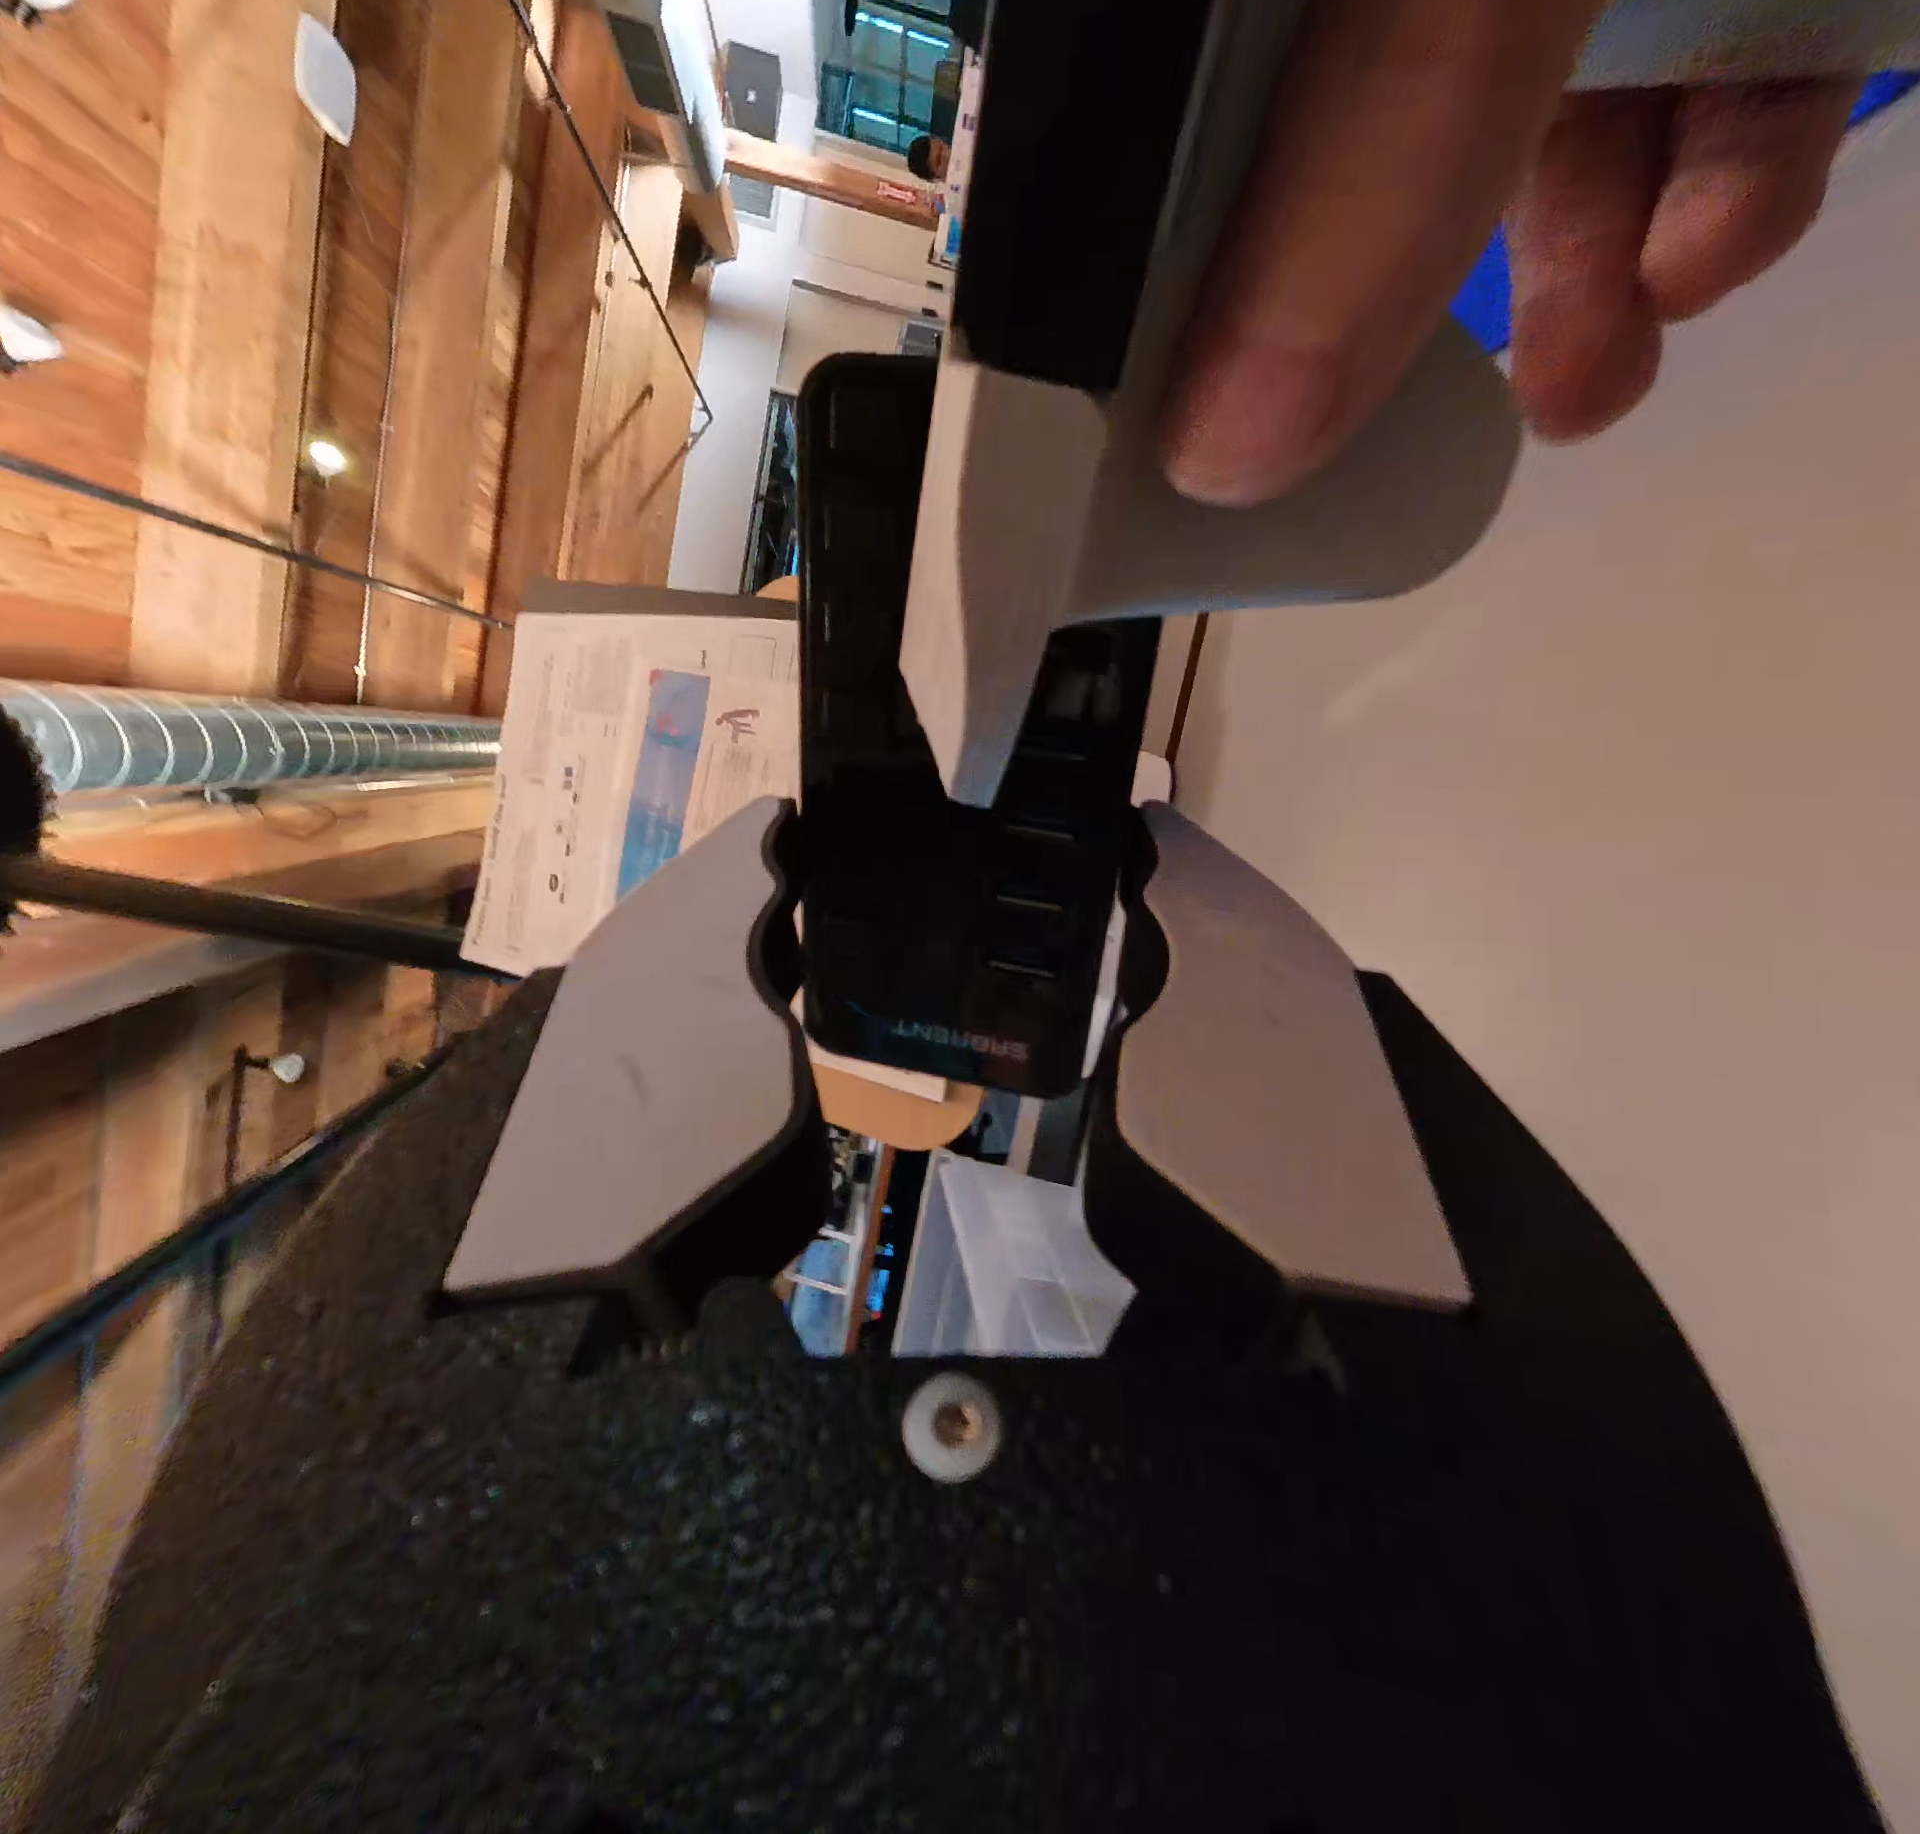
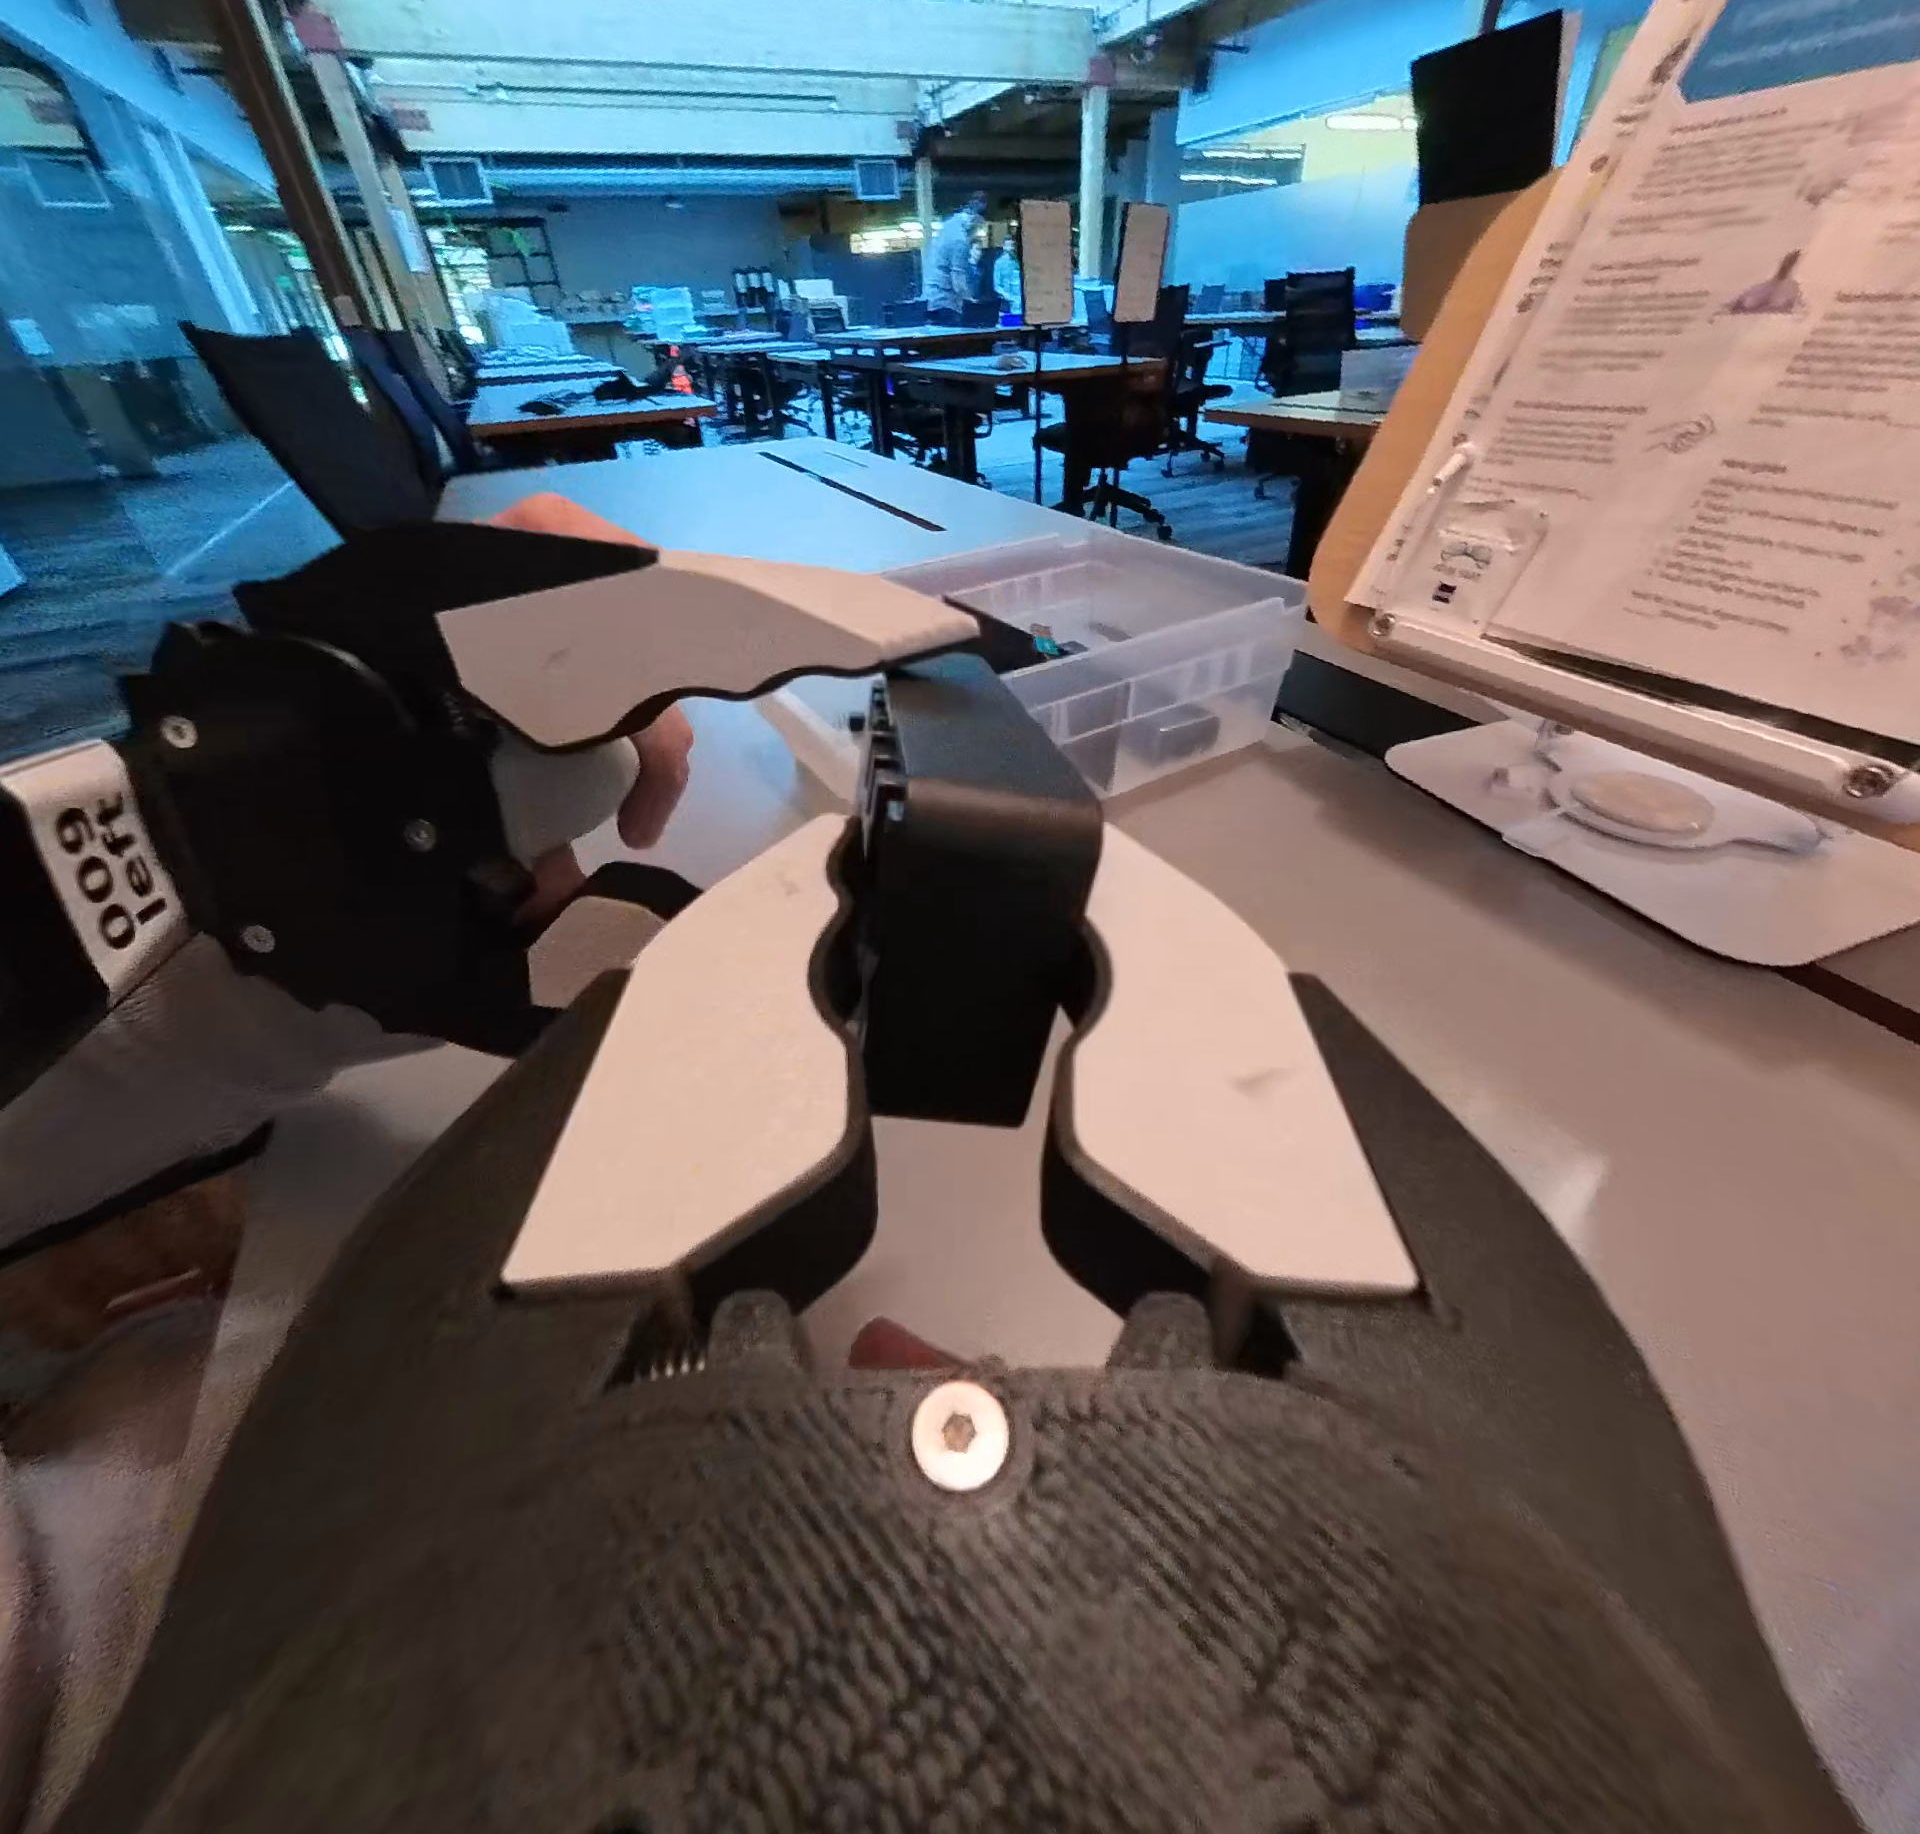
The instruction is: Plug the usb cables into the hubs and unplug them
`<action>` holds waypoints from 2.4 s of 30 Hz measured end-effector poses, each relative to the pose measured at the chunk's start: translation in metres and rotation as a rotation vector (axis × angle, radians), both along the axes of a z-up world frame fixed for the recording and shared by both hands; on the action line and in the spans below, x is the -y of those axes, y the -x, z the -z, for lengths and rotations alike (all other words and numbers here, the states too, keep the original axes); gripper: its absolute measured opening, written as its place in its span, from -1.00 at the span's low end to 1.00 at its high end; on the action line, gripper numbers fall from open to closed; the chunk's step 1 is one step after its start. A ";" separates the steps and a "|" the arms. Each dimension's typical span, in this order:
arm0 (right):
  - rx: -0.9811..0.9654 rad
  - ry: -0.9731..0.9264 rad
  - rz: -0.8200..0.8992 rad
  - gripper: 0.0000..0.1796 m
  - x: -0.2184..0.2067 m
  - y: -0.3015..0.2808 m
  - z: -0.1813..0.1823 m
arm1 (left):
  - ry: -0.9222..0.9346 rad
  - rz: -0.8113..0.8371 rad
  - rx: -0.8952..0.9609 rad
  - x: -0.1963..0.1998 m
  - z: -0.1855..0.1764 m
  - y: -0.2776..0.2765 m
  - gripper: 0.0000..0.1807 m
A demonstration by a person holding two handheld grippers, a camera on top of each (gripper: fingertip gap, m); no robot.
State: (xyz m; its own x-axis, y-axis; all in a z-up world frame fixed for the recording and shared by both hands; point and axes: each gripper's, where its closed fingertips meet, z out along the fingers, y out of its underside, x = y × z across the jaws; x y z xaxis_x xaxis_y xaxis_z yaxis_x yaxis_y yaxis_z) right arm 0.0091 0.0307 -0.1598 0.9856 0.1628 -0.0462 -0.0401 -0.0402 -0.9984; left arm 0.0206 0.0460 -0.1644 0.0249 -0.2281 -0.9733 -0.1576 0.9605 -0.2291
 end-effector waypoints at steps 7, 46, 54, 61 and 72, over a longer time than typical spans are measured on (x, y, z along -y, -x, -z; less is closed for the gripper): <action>0.121 -0.065 -0.089 -0.66 0.001 0.025 -0.021 | 0.149 0.018 0.057 0.004 -0.007 0.023 -0.36; -0.051 -0.086 -0.484 0.00 0.025 0.061 0.012 | 1.249 0.749 -0.563 0.064 -0.034 0.044 -0.32; 0.155 -0.027 -0.416 -0.32 0.019 0.055 0.025 | 1.150 0.747 -0.570 0.073 -0.015 0.042 -0.35; 0.250 -0.012 -0.331 -0.32 0.007 0.040 0.036 | 0.977 0.568 -0.507 0.050 -0.016 0.045 -0.04; 0.318 0.048 -0.307 -0.33 0.001 0.039 0.053 | 0.744 0.326 -0.706 0.040 0.000 0.041 -0.33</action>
